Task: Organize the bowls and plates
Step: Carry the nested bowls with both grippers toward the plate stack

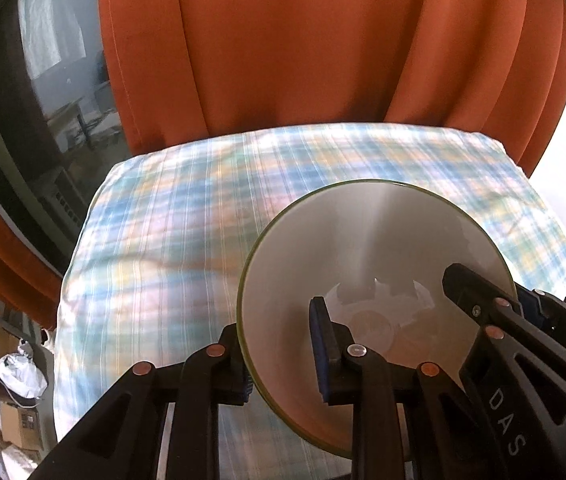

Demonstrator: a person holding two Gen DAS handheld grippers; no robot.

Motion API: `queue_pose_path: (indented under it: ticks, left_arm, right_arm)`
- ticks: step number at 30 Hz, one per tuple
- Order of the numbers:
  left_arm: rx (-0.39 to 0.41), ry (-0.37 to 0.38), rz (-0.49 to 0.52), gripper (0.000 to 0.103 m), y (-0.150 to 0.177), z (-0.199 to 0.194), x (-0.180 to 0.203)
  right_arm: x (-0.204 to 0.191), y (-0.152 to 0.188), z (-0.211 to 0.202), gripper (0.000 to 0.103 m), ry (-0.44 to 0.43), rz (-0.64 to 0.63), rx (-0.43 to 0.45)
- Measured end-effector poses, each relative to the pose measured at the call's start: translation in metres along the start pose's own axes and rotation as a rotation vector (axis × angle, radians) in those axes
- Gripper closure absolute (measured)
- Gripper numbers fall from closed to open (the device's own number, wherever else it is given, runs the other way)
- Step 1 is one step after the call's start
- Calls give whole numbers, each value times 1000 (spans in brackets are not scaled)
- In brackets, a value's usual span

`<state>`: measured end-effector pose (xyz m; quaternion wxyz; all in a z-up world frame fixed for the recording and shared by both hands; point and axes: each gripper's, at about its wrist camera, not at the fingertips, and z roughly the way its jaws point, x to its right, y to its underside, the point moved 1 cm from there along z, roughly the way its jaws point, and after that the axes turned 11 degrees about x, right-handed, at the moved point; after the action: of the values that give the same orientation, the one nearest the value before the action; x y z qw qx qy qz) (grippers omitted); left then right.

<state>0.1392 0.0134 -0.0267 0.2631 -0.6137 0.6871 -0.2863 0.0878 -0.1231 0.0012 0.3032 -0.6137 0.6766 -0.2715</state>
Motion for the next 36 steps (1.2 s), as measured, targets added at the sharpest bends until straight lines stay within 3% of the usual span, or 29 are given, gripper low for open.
queue_pose_path:
  ticks: [11, 20, 36]
  left_arm:
    - [-77, -58, -24, 82, 42, -4, 19]
    - [-141, -72, -52, 82, 54, 8, 18]
    - [-140, -112, -29, 82, 53, 11, 22]
  right_arm:
    - [16, 36, 6, 86, -52, -52, -83]
    - [16, 47, 22, 86, -74, -94, -138]
    - [18, 49, 39, 86, -105, -99, -179]
